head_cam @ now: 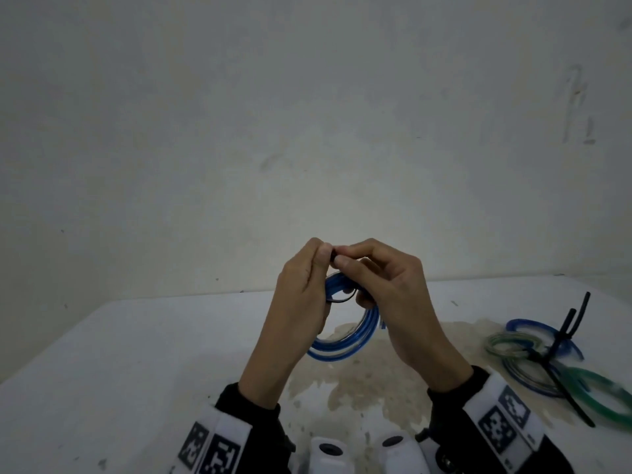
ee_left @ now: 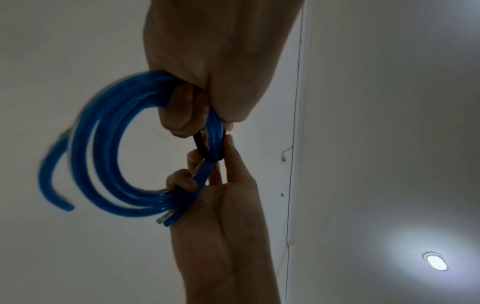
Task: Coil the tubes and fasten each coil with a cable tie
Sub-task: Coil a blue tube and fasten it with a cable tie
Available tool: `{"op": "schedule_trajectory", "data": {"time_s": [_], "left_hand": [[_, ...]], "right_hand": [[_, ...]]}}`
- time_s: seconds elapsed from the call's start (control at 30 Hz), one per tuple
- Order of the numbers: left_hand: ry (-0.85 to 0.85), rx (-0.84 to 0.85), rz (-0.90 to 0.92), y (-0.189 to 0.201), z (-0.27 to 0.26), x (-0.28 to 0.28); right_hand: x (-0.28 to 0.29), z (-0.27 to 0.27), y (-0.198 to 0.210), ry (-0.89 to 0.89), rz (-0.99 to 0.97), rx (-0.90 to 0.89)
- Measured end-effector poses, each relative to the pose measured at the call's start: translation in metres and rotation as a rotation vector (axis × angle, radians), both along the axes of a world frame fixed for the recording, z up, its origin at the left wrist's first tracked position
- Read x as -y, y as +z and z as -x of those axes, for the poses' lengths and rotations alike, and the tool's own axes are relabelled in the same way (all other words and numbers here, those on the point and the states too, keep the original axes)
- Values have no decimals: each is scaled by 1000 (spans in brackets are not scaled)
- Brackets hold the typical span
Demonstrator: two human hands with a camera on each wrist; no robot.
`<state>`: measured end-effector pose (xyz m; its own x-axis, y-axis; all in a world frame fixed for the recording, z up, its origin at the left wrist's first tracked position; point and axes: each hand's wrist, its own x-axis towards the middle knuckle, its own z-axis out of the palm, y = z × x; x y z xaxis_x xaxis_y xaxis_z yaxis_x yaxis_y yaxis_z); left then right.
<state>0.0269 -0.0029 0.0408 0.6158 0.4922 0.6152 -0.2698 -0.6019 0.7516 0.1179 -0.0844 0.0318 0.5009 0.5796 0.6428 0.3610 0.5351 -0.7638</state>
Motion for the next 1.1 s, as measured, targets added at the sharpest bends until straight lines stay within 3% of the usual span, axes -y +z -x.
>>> {"op": "schedule_trajectory", "data": {"time_s": [0.13,0.27,0.43,0.67,0.83,0.97,1.03,1.1], "left_hand": [[13,-3,-82,3,2,-3],[-66,-63,0,7,9,-8],[-112,-128,-30,8,12,-8],[-165,-97,133,3,4,-5],[-193,-89,165,6,8,-12],[-136,-93,77,5,10,-18],[-40,-98,-61,5,9,-22],[70,-113,-233,3,7,-25]], "right_hand": [[4,-2,6,17,-6,66],[4,-6,7,54,27,156],[2,-14,3,-101,0,404],[-5,-23,-4,-474,-69,847],[-2,-27,0,-578,-145,857],[-1,-24,3,-580,-140,839],[2,-25,4,-482,-45,789],[8,-26,9,-340,158,624]]}}
